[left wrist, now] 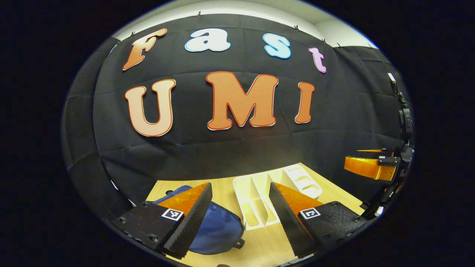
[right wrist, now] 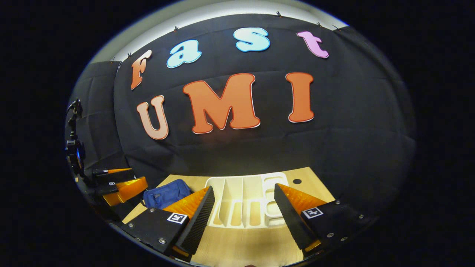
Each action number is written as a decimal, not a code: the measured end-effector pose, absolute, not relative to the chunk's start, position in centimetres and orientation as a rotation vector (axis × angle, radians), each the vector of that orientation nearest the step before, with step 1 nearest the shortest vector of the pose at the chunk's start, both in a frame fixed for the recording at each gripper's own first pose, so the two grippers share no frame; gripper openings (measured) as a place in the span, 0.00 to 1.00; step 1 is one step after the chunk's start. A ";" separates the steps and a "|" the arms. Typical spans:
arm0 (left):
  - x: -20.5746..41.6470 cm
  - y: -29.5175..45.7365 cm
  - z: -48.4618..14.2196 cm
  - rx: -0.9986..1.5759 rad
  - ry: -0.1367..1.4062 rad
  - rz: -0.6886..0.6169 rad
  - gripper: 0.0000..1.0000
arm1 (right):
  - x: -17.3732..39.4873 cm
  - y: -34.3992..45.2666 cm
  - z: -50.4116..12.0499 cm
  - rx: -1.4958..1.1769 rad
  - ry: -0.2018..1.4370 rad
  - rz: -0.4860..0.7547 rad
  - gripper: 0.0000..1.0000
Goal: Open the schoolbag, grab two books from the bookshelf and put them into the schoolbag.
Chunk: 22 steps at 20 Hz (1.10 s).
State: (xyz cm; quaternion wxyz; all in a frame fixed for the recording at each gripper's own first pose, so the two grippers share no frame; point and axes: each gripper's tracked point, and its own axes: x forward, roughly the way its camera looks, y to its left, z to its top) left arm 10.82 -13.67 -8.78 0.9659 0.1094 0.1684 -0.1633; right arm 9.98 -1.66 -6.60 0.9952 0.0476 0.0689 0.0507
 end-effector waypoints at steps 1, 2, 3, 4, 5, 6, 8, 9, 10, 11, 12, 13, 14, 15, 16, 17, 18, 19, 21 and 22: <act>10.8 -13.5 -8.9 0.227 0.331 -0.318 0.98 | 9.9 -2.1 -6.7 0.089 0.120 0.079 0.96; 10.8 -13.4 -8.9 0.232 0.323 -0.305 0.98 | 10.0 -2.6 -7.0 0.075 0.108 0.061 0.96; 10.7 -13.6 -8.8 0.234 0.313 -0.297 0.97 | 10.0 -3.0 -7.3 0.058 0.105 0.048 0.97; 10.7 -13.8 -8.6 0.229 0.294 -0.290 0.98 | 9.9 -3.3 -7.5 0.039 0.102 0.039 0.96; 10.4 -14.0 -8.3 0.222 0.279 -0.293 0.98 | 9.8 -3.4 -7.6 0.019 0.099 0.037 0.96; 10.3 -14.3 -8.3 0.218 0.273 -0.298 1.00 | 9.8 -3.7 -7.7 0.006 0.097 0.034 0.96; 10.1 -14.7 -8.7 0.225 0.276 -0.301 0.97 | 9.5 -3.8 -7.8 0.008 0.101 0.041 0.96; 10.0 -14.9 -8.8 0.230 0.281 -0.301 0.97 | 9.4 -3.9 -7.8 0.017 0.103 0.045 0.97; 9.9 -15.2 -9.1 0.231 0.293 -0.310 0.97 | 9.6 -4.0 -7.9 0.024 0.105 0.046 0.97; 9.7 -15.4 -9.2 0.226 0.299 -0.316 0.97 | 9.6 -4.2 -8.0 0.024 0.107 0.044 0.97; 9.7 -15.6 -9.1 0.217 0.299 -0.319 0.97 | 9.8 -4.5 -8.1 0.019 0.105 0.039 0.96; 9.6 -15.6 -9.2 0.212 0.302 -0.316 0.98 | 9.8 -4.7 -8.2 0.011 0.107 0.036 0.96; 9.7 -15.5 -9.2 0.213 0.304 -0.310 0.97 | 9.7 -4.8 -8.4 0.010 0.109 0.037 0.96; 9.7 -15.4 -9.1 0.216 0.301 -0.304 0.97 | 9.6 -4.9 -8.4 0.012 0.111 0.040 0.96; 9.8 -15.4 -9.0 0.219 0.300 -0.297 0.97 | 9.8 -4.8 -8.4 0.016 0.114 0.046 0.96; 9.7 -15.3 -8.9 0.222 0.298 -0.292 0.97 | 9.8 -5.0 -8.4 0.019 0.115 0.047 0.97; 9.7 -15.4 -8.8 0.224 0.296 -0.288 0.97 | 10.0 -5.0 -8.5 0.020 0.116 0.050 0.96; 9.6 -15.4 -8.7 0.228 0.292 -0.284 0.97 | 10.0 -4.9 -8.6 0.020 0.120 0.055 0.96; 9.7 -15.1 -8.5 0.237 0.285 -0.270 0.97 | 10.2 -4.8 -8.5 0.021 0.122 0.065 0.96; 9.7 -15.0 -8.5 0.238 0.286 -0.264 0.97 | 10.4 -4.6 -8.6 0.019 0.122 0.070 0.96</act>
